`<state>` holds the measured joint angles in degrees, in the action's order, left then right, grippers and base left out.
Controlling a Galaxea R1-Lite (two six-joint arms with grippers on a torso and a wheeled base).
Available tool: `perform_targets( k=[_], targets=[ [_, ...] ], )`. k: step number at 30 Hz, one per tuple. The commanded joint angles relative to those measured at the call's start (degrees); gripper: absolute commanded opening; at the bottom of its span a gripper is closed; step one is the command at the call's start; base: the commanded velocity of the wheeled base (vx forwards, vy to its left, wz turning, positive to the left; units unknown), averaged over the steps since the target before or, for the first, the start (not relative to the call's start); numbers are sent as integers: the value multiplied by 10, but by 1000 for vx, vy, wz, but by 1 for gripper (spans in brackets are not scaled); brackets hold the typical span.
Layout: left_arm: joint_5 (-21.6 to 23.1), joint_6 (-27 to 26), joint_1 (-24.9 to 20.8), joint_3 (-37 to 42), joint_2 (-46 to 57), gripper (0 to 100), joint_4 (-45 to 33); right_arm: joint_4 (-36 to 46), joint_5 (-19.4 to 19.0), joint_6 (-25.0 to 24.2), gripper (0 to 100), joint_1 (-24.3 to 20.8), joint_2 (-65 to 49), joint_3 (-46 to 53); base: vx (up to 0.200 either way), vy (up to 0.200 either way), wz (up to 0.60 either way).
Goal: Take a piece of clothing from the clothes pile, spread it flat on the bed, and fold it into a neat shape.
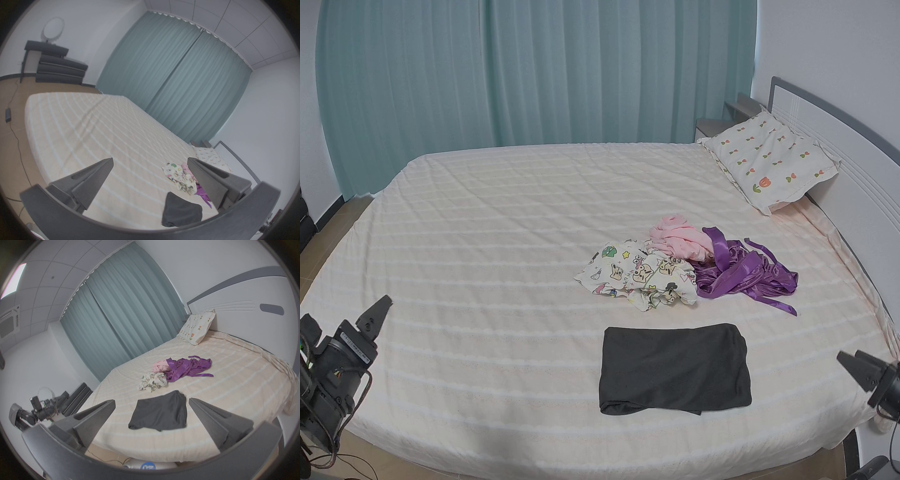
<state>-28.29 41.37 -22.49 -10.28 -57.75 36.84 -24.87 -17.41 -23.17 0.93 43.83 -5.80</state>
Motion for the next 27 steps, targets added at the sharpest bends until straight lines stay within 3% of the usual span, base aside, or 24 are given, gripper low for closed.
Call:
perform_targets(
  k=[1, 8, 14, 16, 21, 27],
  targets=[
    [-80, -43, -7, 37, 127, 100, -21, 105, -7, 30, 100, -26, -190, 35, 0, 0, 0],
    [-97, -142, 3, 68, 230, 100, -24, 219, -7, 57, 100, -80, -313, 34, 0, 0, 0],
    [-96, -225, 68, 82, 368, 100, -88, 249, -6, 106, 100, -86, -350, 40, 0, 0, 0],
    [-96, -263, 75, 83, 409, 100, -102, 249, -6, 120, 100, -83, -357, 40, 0, 0, 0],
    [-94, -295, 107, 83, 461, 100, -137, 248, 1, 139, 100, -76, -381, 42, 0, 0, 0],
    [-91, -336, 148, 91, 507, 100, -140, 250, 39, 161, 100, -20, -405, 42, 0, 0, 0]
  ],
)
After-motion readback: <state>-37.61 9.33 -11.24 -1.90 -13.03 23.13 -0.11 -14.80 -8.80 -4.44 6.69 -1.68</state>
